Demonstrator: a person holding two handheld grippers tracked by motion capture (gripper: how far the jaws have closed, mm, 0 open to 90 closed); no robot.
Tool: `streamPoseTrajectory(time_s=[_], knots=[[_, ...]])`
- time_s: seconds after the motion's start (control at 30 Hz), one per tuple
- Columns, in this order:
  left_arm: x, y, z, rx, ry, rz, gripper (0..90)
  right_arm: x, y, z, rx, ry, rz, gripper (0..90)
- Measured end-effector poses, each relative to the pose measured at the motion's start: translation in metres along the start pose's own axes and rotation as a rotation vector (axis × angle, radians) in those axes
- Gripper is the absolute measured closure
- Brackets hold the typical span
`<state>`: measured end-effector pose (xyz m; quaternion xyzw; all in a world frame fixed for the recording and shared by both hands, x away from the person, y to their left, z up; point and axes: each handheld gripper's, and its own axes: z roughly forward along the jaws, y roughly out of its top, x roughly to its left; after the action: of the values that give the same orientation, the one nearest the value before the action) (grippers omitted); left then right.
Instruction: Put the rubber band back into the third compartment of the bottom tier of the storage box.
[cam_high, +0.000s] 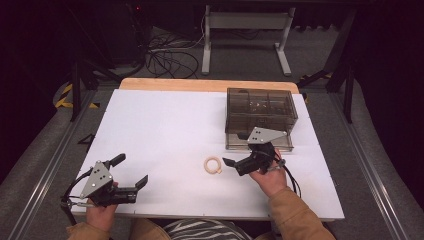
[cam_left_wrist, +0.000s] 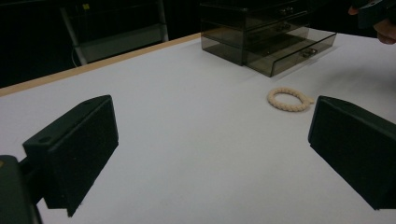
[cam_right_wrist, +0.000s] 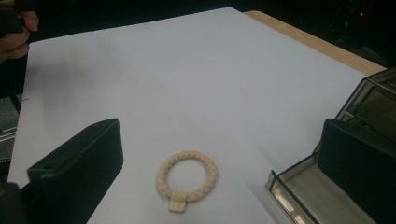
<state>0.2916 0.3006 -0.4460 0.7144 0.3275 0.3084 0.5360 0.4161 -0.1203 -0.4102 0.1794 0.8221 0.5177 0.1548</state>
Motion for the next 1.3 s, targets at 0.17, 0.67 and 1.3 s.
streamPoseTrajectory(time_s=[0.17, 0.67, 1.3], knots=[[0.000, 0.000, 0.001, 0.000, -0.002, 0.000, 2.3, 0.000, 0.004, 0.006, -0.002, 0.000, 0.001, 0.7], [0.000, 0.001, 0.002, 0.005, -0.007, 0.004, 2.5, -0.002, 0.007, 0.021, 0.010, -0.006, 0.024, 2.3], [0.001, 0.001, 0.003, 0.006, -0.006, 0.004, 2.6, -0.001, 0.008, 0.032, 0.097, 0.008, 0.057, 15.6]])
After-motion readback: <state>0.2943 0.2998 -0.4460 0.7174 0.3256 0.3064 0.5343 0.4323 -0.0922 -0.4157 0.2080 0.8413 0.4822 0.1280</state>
